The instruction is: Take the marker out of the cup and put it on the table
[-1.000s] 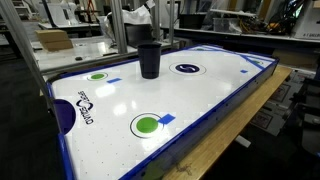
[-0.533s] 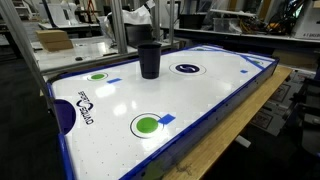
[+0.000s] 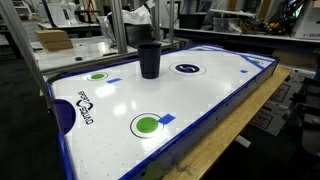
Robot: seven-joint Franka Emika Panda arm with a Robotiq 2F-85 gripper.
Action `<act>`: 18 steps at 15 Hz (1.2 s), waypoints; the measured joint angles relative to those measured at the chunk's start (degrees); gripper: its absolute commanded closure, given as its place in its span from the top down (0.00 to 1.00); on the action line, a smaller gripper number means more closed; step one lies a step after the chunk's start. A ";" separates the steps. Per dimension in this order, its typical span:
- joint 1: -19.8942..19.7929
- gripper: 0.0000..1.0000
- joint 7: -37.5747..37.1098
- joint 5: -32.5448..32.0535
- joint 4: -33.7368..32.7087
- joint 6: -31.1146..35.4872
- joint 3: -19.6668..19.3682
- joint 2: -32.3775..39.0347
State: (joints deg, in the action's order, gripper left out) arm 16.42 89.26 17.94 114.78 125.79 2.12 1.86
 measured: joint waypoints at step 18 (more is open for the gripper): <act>-2.59 1.00 -1.05 15.65 -4.46 19.58 10.54 12.96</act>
State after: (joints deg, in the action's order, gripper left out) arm 13.84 88.21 33.59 110.32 145.37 12.67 14.82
